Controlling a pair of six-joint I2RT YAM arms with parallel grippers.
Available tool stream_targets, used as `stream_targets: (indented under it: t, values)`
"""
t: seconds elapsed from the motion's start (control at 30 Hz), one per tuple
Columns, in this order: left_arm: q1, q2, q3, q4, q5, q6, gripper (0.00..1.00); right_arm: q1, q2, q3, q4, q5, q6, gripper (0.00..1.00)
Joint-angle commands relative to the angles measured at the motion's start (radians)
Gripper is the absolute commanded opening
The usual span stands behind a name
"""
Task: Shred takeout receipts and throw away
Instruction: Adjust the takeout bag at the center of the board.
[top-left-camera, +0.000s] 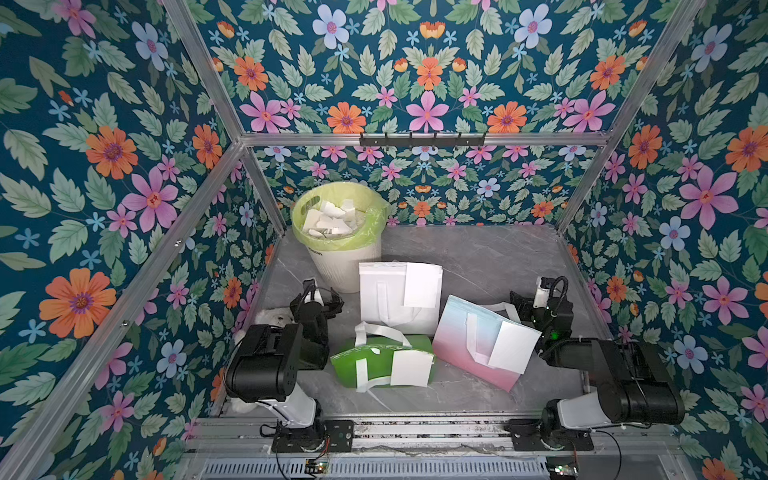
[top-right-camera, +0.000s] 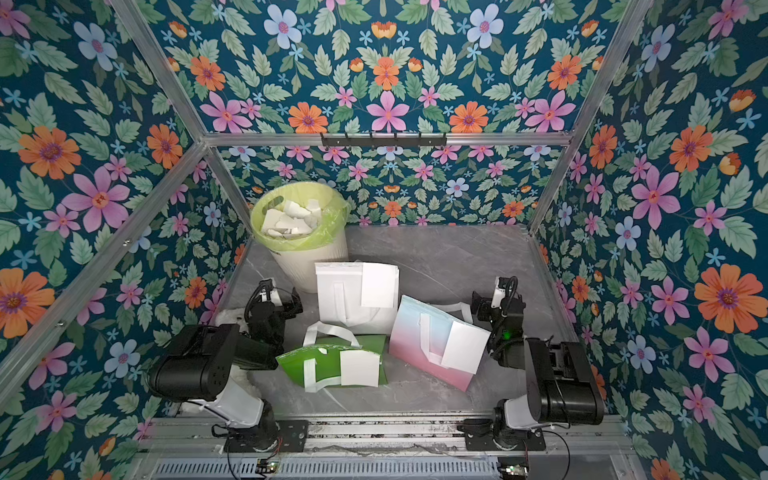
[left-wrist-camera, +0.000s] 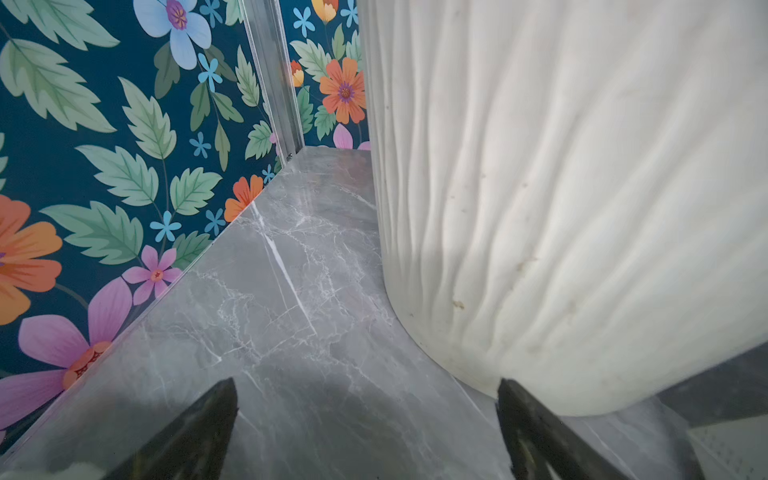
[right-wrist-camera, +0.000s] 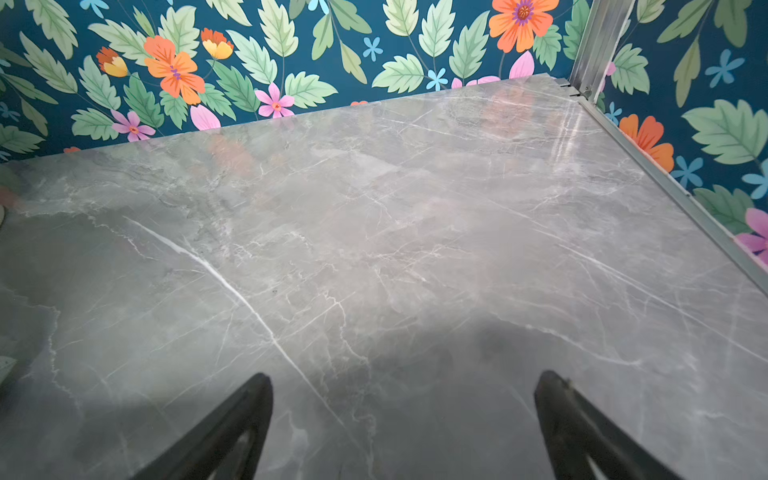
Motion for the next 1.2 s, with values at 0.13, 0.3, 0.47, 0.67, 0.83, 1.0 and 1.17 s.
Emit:
stream_targets:
  t: [0.13, 0.3, 0.47, 0.67, 0.83, 1.0, 1.17]
  values:
    - [0.0, -0.002, 0.002, 0.043, -0.005, 0.006, 1.0, 0.0, 0.002, 0.001, 0.032, -0.004, -0.003, 0.99]
    - [0.001, -0.002, 0.001, 0.045, -0.005, 0.006, 1.0, 0.001, 0.002, 0.001, 0.032, -0.004, -0.003, 0.99]
    - [0.002, -0.002, 0.002, 0.044, -0.005, 0.007, 1.0, 0.0, 0.002, 0.001, 0.031, -0.004, -0.002, 0.99]
    - [0.001, -0.001, 0.002, 0.043, -0.005, 0.006, 1.0, 0.001, 0.002, 0.001, 0.032, -0.004, -0.003, 0.99]
    - [0.002, -0.002, 0.0, 0.043, -0.005, 0.006, 1.0, 0.0, 0.003, 0.001, 0.032, -0.004, -0.003, 0.99]
    - [0.0, -0.052, -0.02, 0.059, -0.041, 0.005, 1.0, 0.001, -0.088, -0.045, 0.052, 0.025, 0.009, 0.99]
    - [0.0, -0.358, 0.037, -0.307, -0.137, -0.08, 1.0, 0.0, -0.407, 0.055, -0.485, 0.196, 0.173, 0.99]
